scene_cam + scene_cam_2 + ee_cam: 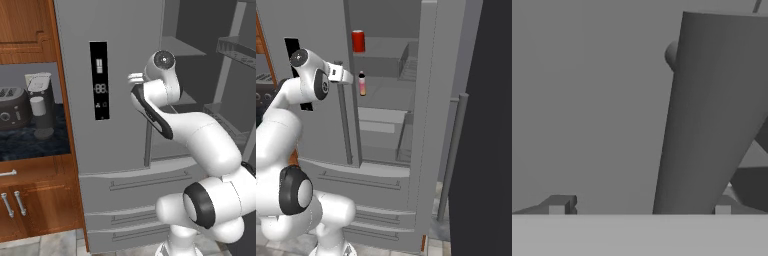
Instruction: Open the fridge, grab two sodas, and place both sodas inside the bowl with ice on the dining counter.
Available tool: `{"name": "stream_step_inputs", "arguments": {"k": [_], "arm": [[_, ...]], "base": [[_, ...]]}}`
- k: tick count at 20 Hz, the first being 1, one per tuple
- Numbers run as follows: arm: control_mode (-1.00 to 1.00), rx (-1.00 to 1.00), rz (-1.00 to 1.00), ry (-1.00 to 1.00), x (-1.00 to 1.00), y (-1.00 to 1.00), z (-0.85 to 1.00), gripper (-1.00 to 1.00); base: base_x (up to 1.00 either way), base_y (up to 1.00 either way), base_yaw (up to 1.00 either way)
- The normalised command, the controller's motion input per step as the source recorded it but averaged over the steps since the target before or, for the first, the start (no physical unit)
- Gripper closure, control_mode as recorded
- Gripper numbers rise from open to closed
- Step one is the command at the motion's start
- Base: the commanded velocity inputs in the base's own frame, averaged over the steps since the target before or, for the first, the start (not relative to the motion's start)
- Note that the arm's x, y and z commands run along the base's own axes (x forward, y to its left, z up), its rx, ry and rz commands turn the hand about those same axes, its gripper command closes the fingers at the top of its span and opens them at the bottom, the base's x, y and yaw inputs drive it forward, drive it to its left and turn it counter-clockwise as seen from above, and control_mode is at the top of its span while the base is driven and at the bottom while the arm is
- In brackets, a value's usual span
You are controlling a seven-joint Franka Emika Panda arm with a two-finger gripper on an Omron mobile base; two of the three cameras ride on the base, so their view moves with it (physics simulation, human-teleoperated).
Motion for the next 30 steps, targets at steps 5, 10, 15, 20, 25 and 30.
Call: {"name": "stream_step_inputs", "arguments": {"k": [5,10,15,20,25,30], "arm": [[-1.00,0.00,0.00,-0.06,0.00,-0.37,0.00,-1.00],[-1.00,0.00,0.00,-0.06,0.00,-0.30,0.00,-1.00],[-1.00,0.00,0.00,-0.02,0.17,0.04,-0.05,-1.00],[-1.00,0.00,0.02,0.00,0.28,0.17,-0.09,-1.00],[-1.00,0.00,0.02,0.00,0.25,0.26,-0.11,1.00],[-1.00,0.00,0.03,0.00,0.11,0.21,-0.03,1.00]], "base": [[0.00,0.00,0.00],[0.00,0.00,0.00],[0.00,0.00,0.00],[0.00,0.00,0.00],[0.00,0.00,0.00],[0.00,0.00,0.00]]}}
